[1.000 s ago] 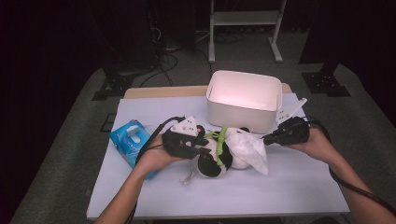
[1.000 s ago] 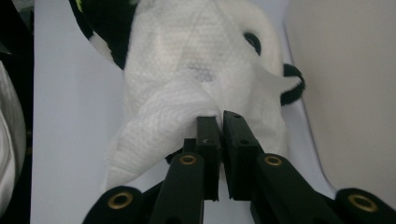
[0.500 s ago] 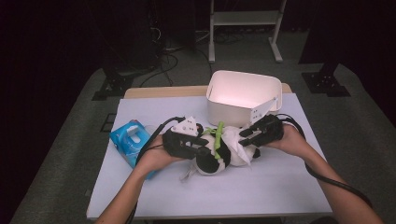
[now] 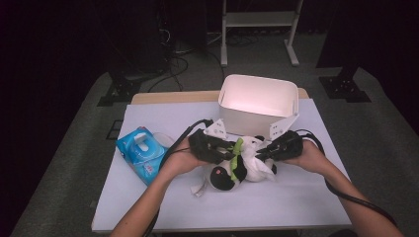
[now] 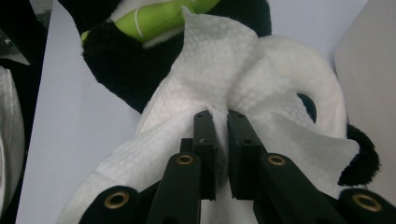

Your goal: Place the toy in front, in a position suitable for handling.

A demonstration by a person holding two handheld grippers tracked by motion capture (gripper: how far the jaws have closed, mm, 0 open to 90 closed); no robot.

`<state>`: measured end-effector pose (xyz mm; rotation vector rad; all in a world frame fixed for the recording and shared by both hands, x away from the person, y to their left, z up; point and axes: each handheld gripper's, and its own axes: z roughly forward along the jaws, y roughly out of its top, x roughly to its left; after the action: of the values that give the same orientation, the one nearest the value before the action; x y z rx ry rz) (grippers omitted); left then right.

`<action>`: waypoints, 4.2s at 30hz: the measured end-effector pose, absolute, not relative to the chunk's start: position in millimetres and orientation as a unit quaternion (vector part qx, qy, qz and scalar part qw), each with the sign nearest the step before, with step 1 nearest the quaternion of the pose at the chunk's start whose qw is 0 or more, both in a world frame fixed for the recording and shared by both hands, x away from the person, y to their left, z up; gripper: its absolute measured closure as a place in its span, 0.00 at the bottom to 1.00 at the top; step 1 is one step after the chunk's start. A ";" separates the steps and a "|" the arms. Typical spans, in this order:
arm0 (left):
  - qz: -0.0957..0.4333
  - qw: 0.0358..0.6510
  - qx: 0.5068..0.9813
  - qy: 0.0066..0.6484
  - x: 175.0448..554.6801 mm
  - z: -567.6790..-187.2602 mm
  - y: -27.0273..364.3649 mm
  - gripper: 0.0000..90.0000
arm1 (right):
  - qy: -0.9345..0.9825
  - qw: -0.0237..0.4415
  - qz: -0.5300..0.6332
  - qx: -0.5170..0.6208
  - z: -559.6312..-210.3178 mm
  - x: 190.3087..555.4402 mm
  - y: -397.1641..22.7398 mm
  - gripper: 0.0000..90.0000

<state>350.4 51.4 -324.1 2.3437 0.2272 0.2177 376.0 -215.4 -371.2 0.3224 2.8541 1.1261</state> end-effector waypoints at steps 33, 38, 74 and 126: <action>0.042 0.394 0.918 0.022 346.3 -311.0 14.7 0.85 | 0.914 0.045 0.393 0.088 -345.4 348.6 -236.0 0.94; 0.034 0.395 0.918 0.002 339.1 -309.5 12.8 0.85 | 0.911 0.052 0.400 0.083 -330.9 350.3 -233.8 0.94; 0.029 0.393 0.919 0.021 326.8 -328.7 36.1 0.75 | 0.920 0.024 0.386 0.056 -349.6 327.1 -211.8 0.94; 0.076 0.330 0.938 0.070 330.8 -355.2 58.1 0.69 | 0.913 0.079 0.396 0.062 -358.7 327.9 -206.2 0.79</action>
<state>330.8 58.1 -355.2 2.4535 0.1838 0.1988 327.9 -206.2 -358.7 0.1868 2.7320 1.1866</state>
